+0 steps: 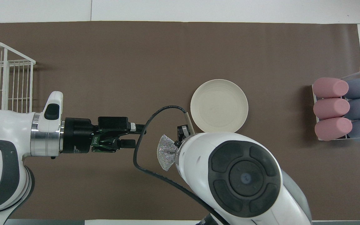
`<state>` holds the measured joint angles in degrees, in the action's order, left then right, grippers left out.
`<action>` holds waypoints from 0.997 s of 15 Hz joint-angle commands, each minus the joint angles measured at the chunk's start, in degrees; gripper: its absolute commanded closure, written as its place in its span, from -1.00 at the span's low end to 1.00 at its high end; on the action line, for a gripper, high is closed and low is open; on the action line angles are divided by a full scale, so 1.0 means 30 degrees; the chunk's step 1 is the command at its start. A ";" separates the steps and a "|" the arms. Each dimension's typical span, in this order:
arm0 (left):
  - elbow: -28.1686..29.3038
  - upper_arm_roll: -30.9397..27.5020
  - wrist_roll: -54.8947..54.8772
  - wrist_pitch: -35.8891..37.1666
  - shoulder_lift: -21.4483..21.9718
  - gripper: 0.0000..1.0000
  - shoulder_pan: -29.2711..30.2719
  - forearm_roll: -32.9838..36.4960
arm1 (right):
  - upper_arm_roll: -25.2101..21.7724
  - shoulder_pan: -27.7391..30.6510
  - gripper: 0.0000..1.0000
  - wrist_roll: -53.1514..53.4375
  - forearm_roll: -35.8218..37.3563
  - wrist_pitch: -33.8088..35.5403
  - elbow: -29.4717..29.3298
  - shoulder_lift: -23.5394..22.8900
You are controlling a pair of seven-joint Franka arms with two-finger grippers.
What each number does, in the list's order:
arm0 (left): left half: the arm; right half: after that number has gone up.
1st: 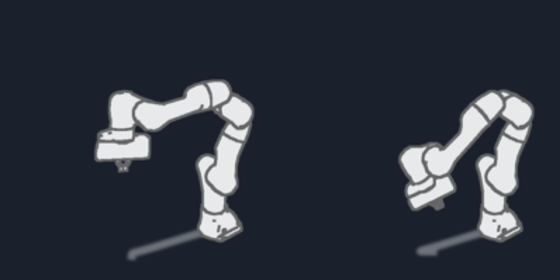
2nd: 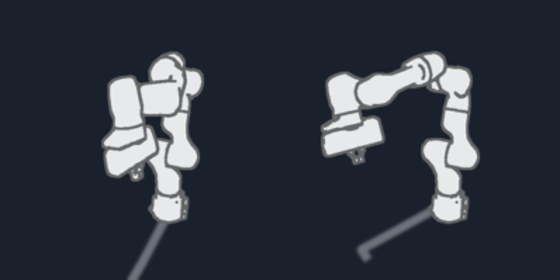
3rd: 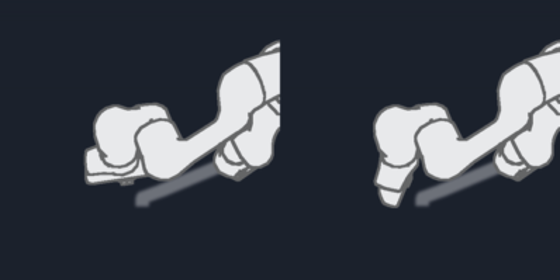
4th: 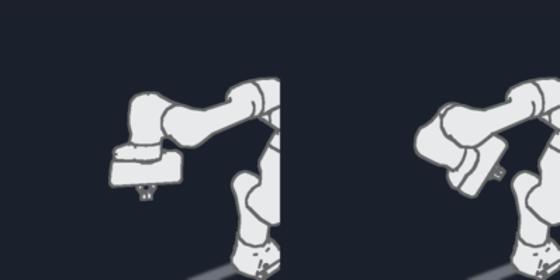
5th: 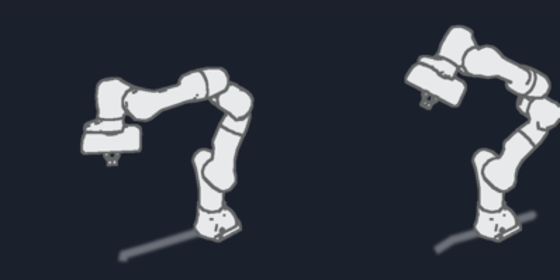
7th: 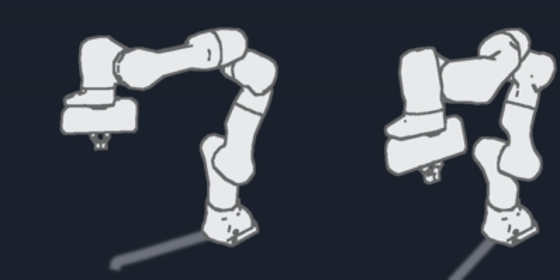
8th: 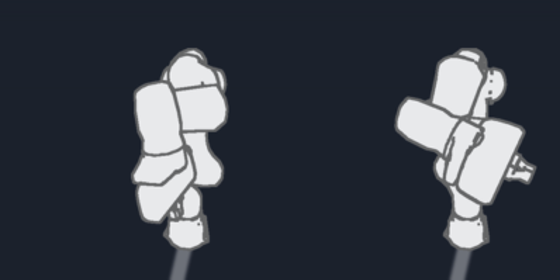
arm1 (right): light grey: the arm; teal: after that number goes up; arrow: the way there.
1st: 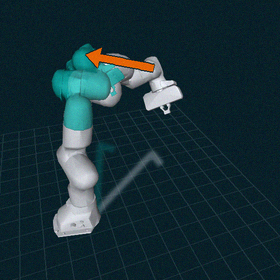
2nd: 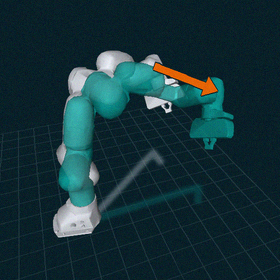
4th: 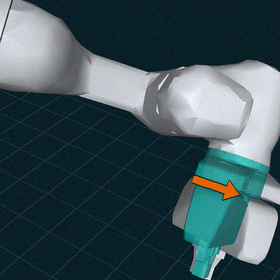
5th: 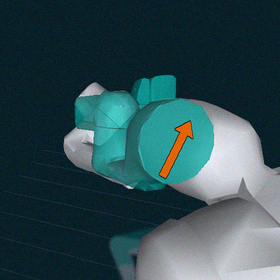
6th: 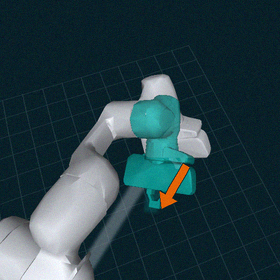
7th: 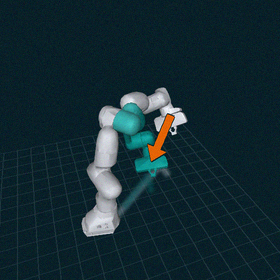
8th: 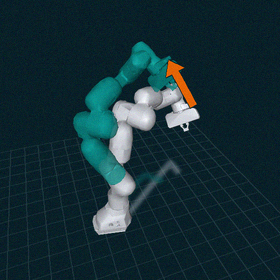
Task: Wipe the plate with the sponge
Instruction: 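Carry the sponge from the plate back to the left gripper with the right gripper, then grasp the sponge with the left gripper while the right gripper releases it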
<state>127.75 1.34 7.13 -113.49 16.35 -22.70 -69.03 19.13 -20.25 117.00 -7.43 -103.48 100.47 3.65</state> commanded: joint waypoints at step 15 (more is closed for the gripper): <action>0.0425 -0.0359 0.1139 0.0535 0.0380 1.00 -0.0519 -0.0311 | 0.0069 0.0099 0.84 0.0288 0.0280 -0.0135 -0.0090 -0.0014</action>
<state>128.09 0.96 9.63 -112.61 16.37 -23.88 -69.07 19.08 -20.24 117.00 -7.42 -103.50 100.39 3.65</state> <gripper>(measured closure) 0.956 0.921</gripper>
